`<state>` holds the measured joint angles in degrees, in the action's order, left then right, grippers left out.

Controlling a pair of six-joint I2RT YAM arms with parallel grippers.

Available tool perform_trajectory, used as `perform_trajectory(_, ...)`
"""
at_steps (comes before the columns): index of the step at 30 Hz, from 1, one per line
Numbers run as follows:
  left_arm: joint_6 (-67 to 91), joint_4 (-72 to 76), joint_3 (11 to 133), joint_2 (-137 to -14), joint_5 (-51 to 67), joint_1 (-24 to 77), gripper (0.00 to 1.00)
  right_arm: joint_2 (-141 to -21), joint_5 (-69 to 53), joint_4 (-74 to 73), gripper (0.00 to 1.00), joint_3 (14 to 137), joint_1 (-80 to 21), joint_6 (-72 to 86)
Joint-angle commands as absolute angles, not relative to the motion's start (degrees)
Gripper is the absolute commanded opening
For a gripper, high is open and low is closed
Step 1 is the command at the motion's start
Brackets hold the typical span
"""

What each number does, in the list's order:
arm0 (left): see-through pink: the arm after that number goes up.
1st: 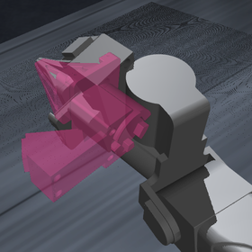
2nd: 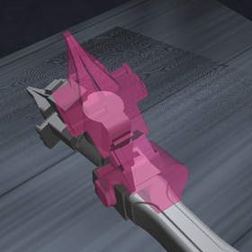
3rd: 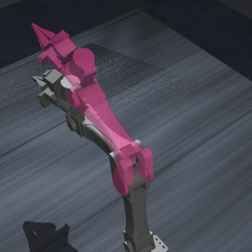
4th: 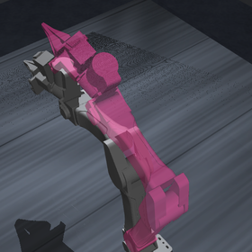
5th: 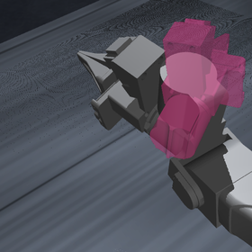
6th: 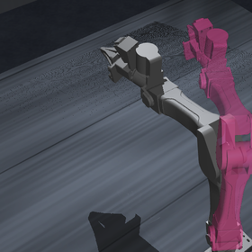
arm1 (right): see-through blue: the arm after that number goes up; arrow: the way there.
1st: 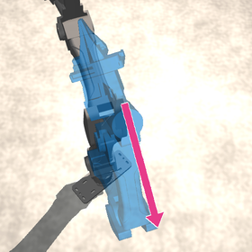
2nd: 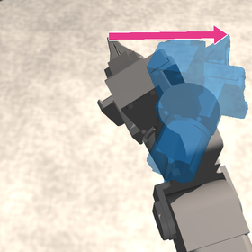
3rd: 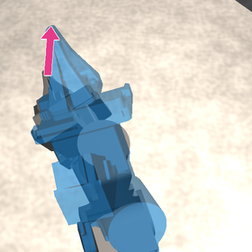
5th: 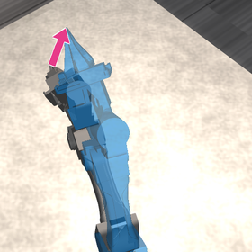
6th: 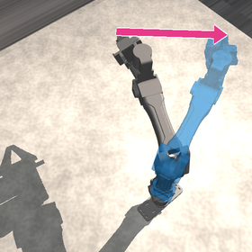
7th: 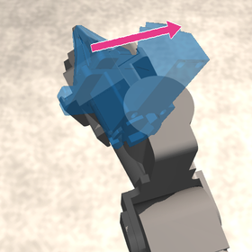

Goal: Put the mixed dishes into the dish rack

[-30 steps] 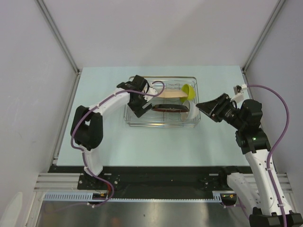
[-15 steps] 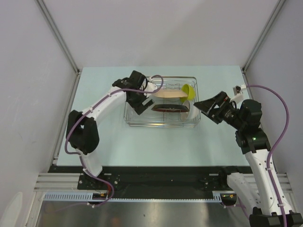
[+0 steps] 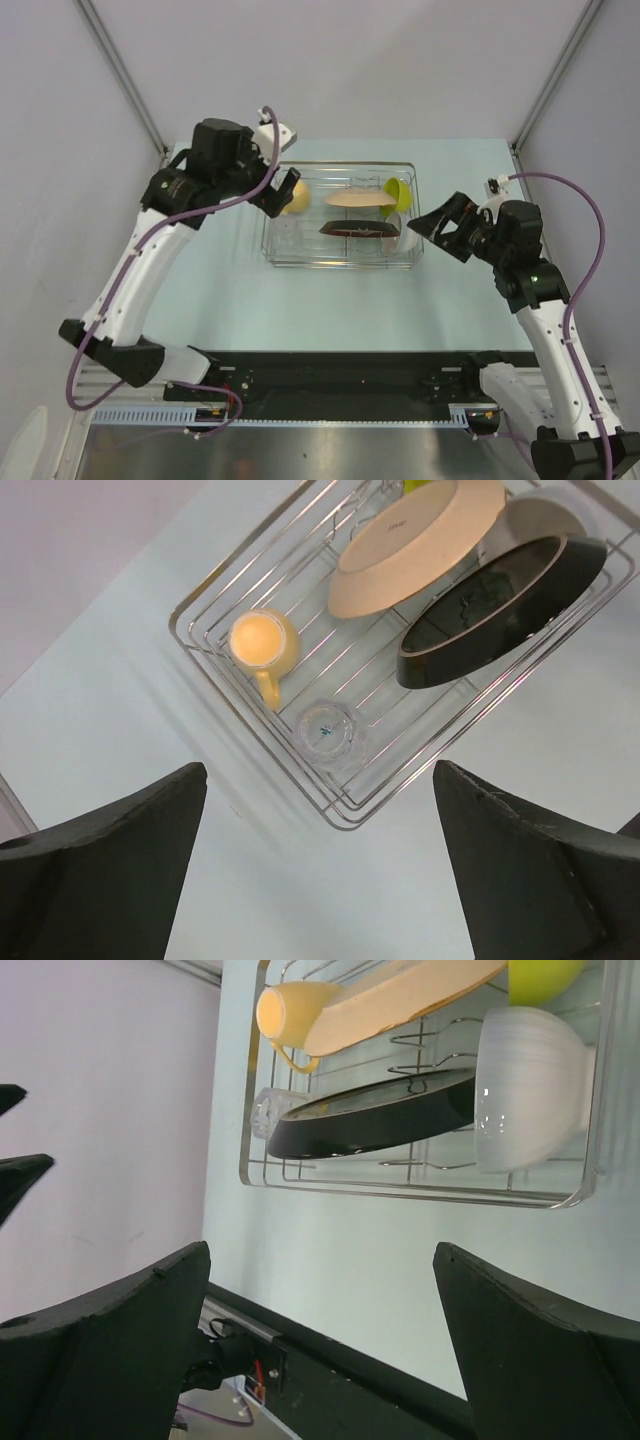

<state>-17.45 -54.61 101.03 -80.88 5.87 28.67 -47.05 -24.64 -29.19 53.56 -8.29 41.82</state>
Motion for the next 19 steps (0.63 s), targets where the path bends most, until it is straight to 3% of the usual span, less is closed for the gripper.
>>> perform_trajectory(1, -12.0, -54.8, 101.4, -77.4, 9.7, 23.8, 1.00, -47.5, -19.6, -31.2, 1.00, 60.5, -9.9, 35.3)
perform_trajectory(7, -9.7, -52.1, 97.4, -74.9, 14.6, 13.7, 1.00, -50.1, -16.4, -33.1, 1.00, 64.1, -12.4, 31.8)
perform_trajectory(19, -9.8, -43.0, 82.2, -69.8, 15.3, 6.6, 1.00, -53.1, -11.6, -35.1, 1.00, 67.1, -15.6, 29.4)
